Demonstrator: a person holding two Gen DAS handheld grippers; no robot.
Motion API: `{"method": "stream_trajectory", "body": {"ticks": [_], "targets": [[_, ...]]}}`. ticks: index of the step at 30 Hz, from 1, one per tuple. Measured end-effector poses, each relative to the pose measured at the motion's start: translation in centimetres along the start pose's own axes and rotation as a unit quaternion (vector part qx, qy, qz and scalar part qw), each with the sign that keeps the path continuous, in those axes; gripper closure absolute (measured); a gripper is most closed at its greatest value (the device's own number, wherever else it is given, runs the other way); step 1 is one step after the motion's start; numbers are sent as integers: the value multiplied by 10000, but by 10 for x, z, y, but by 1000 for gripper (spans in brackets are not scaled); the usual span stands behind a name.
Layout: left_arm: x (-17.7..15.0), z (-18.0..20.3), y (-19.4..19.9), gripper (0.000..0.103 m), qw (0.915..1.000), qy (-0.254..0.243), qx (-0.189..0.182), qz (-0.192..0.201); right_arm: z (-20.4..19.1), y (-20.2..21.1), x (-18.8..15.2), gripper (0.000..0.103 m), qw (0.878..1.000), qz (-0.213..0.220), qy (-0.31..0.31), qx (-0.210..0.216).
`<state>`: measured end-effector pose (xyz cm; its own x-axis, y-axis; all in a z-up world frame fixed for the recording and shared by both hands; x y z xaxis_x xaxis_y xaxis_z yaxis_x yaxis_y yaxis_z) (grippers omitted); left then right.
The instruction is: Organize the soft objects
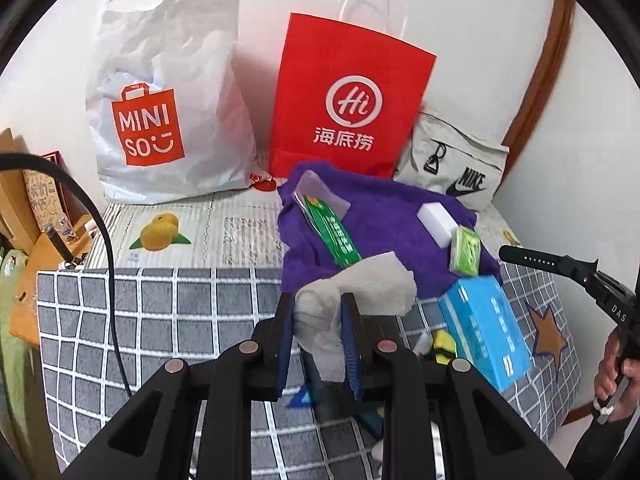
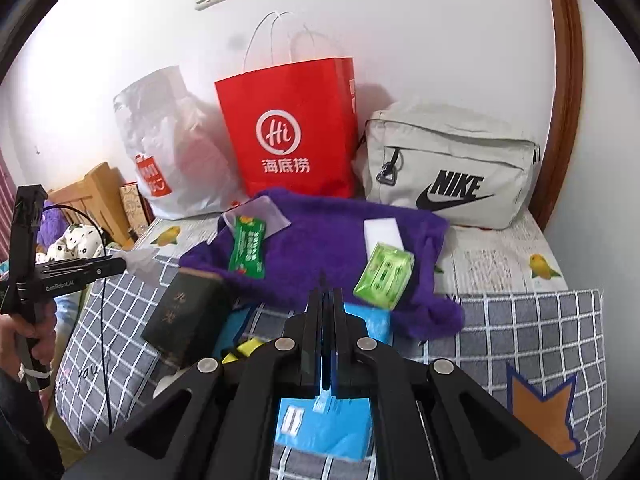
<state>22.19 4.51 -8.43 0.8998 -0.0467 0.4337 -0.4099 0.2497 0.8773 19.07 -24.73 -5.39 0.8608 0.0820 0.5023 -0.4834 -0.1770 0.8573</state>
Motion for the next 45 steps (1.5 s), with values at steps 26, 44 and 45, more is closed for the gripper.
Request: {"method": "stream_trajectory", "body": {"ticks": [26, 44, 45], "targets": [[63, 10, -67, 81, 9988, -267, 101, -391, 19, -76, 58, 100, 9997, -200, -31, -137], [90, 16, -101, 81, 9973, -416, 94, -598, 27, -125, 95, 100, 9992, -353, 37, -191], [91, 16, -102, 81, 9973, -420, 83, -603, 28, -129, 98, 100, 9992, -363, 35, -173]]}}
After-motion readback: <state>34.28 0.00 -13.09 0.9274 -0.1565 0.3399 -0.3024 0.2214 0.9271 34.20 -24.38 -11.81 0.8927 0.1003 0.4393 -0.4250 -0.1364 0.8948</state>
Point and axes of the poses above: each gripper's, at about its wrist camera, not at the fingertips, and y roughly against the way its jaws point, z to its right, x to its top, the point moved 6 cm from there along -y, roughly the way its jaws point, and after that the axes turned 15 degrees about -z, right-handed, at the moved point
